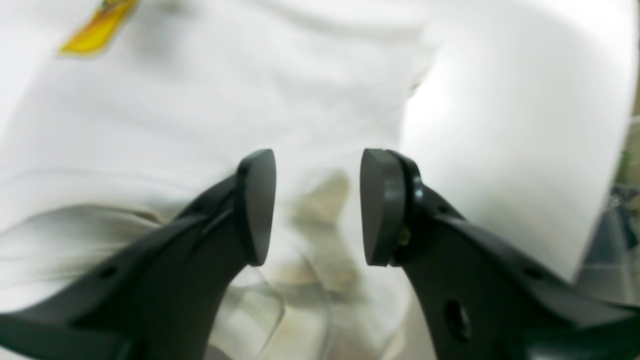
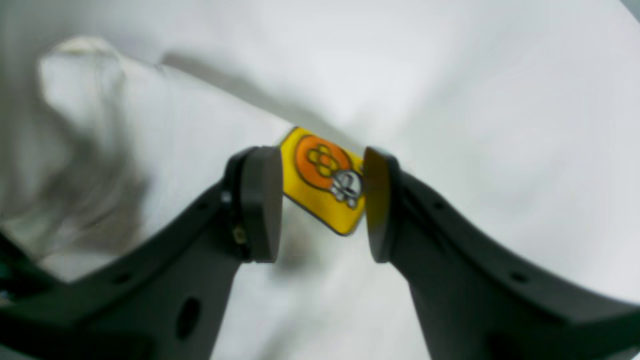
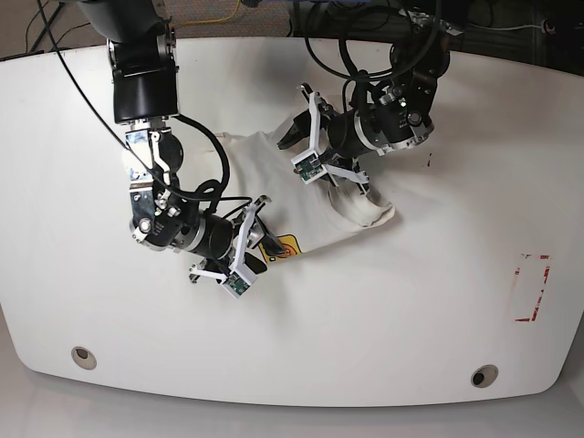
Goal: Layout the t-shirt on the table in an organized manner, then fold the t-shirt properly
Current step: 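Move both grippers onto the bundled shirt and pinch its edges, then pull the pinched edges apart with both grippers to spread the shirt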
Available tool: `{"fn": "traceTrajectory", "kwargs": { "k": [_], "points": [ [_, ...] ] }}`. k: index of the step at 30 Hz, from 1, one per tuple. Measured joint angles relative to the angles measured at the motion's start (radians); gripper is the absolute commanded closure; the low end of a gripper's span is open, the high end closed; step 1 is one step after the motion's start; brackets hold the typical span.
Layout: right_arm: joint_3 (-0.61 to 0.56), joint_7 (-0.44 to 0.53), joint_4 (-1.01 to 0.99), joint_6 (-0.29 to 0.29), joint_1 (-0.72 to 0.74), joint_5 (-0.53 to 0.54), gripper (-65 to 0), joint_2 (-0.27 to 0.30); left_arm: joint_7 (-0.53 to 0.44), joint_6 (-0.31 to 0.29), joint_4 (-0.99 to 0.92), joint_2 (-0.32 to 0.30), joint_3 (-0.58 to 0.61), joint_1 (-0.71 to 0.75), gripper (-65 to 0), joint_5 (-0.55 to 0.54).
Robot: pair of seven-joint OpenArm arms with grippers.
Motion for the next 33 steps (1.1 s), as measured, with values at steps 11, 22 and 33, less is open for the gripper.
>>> {"fn": "traceTrajectory", "kwargs": {
  "k": [11,22,33],
  "points": [
    [0.003,0.270,-0.267,-0.007,-0.011,-0.073,-24.7,0.018,-0.004,0.000,-0.016,-0.087,0.000,0.019,-25.7,-0.003],
    [0.011,0.380,-0.266,-0.005,-0.129,0.045,-24.6,0.117,-0.016,-0.001,-0.074,-0.186,0.005,0.005,-25.7,-0.011],
    [0.103,0.380,-0.075,-0.013,-0.357,0.119,-24.6,0.147,-0.010,-0.005,-0.157,-0.196,0.005,-0.092,-25.7,-0.011]
  ]
}}
